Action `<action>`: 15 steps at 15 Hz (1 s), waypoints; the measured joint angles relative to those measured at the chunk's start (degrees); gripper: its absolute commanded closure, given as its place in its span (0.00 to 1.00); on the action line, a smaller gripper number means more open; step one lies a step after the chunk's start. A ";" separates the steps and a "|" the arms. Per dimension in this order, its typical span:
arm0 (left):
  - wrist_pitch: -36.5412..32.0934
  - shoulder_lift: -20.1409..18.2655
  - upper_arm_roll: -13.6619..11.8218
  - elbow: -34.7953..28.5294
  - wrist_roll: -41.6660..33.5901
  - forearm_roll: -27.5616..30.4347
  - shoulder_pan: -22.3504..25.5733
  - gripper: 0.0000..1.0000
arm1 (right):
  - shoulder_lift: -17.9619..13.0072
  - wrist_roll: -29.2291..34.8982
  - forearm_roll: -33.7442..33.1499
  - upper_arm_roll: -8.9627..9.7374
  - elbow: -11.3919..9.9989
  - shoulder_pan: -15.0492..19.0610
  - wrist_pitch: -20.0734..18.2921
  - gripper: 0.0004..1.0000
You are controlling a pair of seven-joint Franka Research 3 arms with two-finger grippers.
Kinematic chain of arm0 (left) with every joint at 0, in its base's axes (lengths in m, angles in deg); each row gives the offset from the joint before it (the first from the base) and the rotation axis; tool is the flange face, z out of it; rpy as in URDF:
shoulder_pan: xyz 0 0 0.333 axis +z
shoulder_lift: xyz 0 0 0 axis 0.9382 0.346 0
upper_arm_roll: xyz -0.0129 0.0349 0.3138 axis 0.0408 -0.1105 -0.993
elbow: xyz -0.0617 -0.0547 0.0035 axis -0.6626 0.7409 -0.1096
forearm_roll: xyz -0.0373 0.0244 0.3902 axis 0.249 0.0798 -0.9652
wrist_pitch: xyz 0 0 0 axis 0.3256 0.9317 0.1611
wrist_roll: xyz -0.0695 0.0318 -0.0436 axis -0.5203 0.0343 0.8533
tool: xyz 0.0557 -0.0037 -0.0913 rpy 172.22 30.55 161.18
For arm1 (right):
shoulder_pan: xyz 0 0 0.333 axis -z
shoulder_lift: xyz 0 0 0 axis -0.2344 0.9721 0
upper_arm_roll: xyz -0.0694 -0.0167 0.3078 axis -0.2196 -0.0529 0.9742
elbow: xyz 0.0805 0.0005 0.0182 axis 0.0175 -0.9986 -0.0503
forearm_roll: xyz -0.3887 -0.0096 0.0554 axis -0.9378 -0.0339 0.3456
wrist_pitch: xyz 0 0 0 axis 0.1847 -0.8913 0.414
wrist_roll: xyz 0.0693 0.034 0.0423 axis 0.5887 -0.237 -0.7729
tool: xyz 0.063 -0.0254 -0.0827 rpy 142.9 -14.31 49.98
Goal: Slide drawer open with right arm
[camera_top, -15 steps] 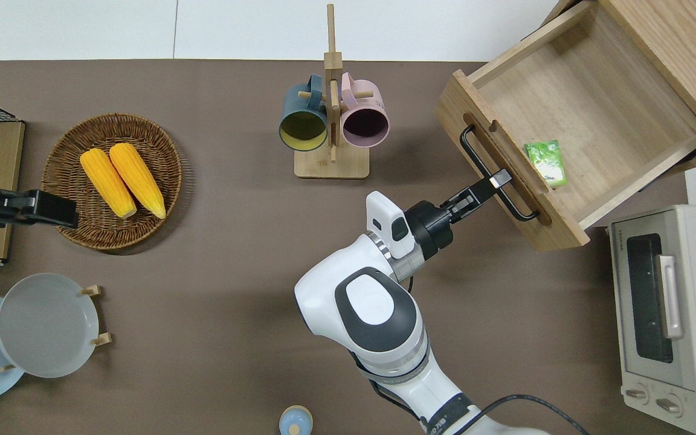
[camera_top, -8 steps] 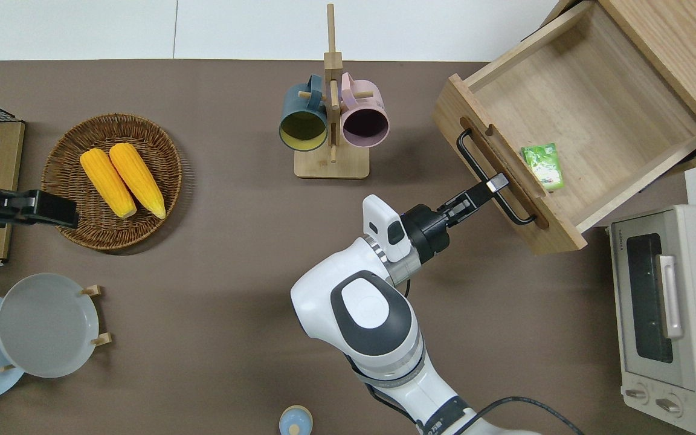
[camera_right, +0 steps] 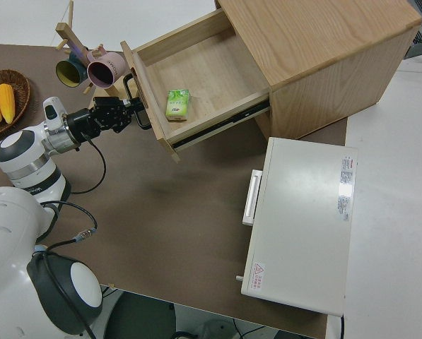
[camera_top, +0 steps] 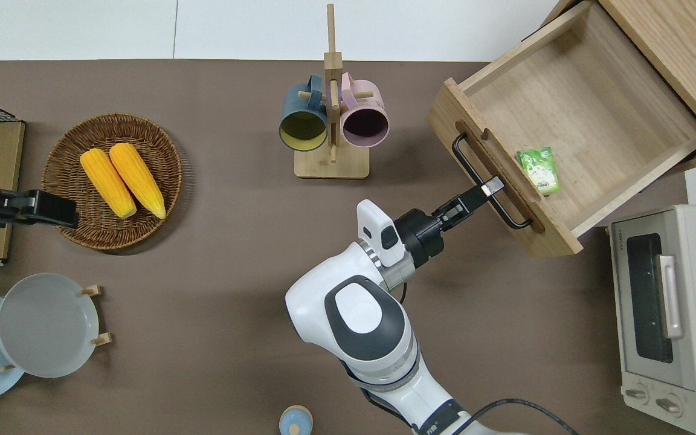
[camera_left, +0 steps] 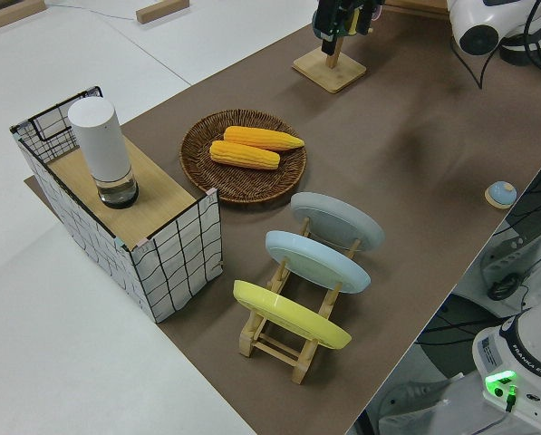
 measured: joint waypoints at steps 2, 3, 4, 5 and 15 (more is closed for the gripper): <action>0.00 0.00 0.00 0.00 0.00 0.00 0.00 0.01 | 0.33 0.02 0.08 0.01 0.00 0.00 0.04 0.02; 0.00 0.00 0.00 0.00 0.00 0.00 0.00 0.01 | 0.48 0.03 0.08 0.01 0.00 0.00 0.05 0.02; 0.00 0.00 0.00 0.00 0.00 0.00 0.00 0.01 | 0.57 0.04 0.08 0.01 0.00 0.00 0.05 0.02; 0.00 0.00 0.00 0.00 0.00 0.00 0.00 0.01 | 0.60 0.04 0.08 0.01 0.01 0.00 0.06 0.02; 0.00 0.00 0.00 0.00 0.00 0.00 0.00 0.01 | 0.91 -0.58 1.41 1.06 3.64 -0.28 0.18 0.02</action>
